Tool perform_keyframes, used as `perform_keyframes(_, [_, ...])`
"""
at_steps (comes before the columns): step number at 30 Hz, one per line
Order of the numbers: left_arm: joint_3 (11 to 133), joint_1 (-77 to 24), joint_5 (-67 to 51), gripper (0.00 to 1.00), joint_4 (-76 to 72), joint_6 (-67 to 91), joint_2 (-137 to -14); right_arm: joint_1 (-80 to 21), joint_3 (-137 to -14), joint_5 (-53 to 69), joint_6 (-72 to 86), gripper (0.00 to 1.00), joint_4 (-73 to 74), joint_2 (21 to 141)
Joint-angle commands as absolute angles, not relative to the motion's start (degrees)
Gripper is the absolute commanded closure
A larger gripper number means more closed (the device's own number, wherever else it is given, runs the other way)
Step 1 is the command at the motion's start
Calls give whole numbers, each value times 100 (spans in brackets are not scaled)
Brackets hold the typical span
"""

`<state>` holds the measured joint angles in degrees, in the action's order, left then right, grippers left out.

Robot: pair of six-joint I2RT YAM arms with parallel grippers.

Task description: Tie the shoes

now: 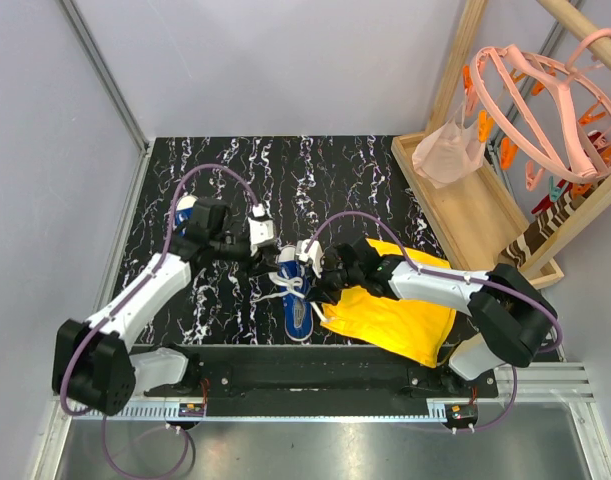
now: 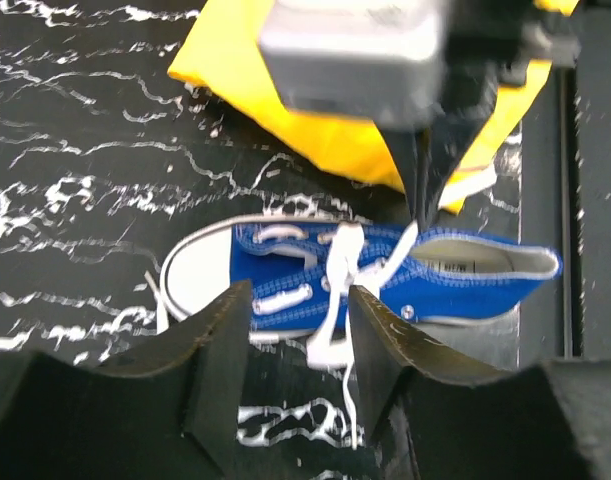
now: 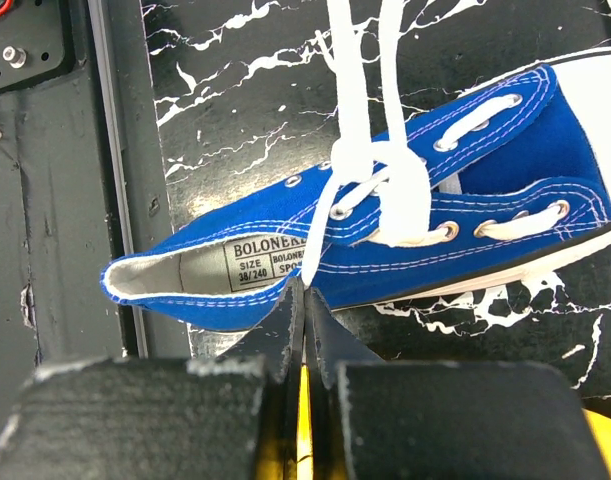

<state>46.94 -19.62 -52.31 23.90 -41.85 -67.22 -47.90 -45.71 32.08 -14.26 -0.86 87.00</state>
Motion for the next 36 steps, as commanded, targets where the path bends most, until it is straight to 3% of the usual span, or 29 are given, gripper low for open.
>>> perform_keyframes(1, [4948,-1934,-5757,53,1882,-3561,-7206,-4834,-4816,3269,-1310,100,-369,8763])
perform_keyframes(9, [5045,-2048,-5581,66,1696,-3577,-7953,-4834,-4808,3278,-1178,100,-519,8798])
perform_keyframes(15, [5142,-2214,-5555,70,1810,-3902,-8279,-4825,-4781,3287,-1160,100,-545,8798])
perform_keyframes(36, [5765,-2531,-5203,70,3418,-5307,-8728,-4825,-4685,3102,-1142,100,-677,8710])
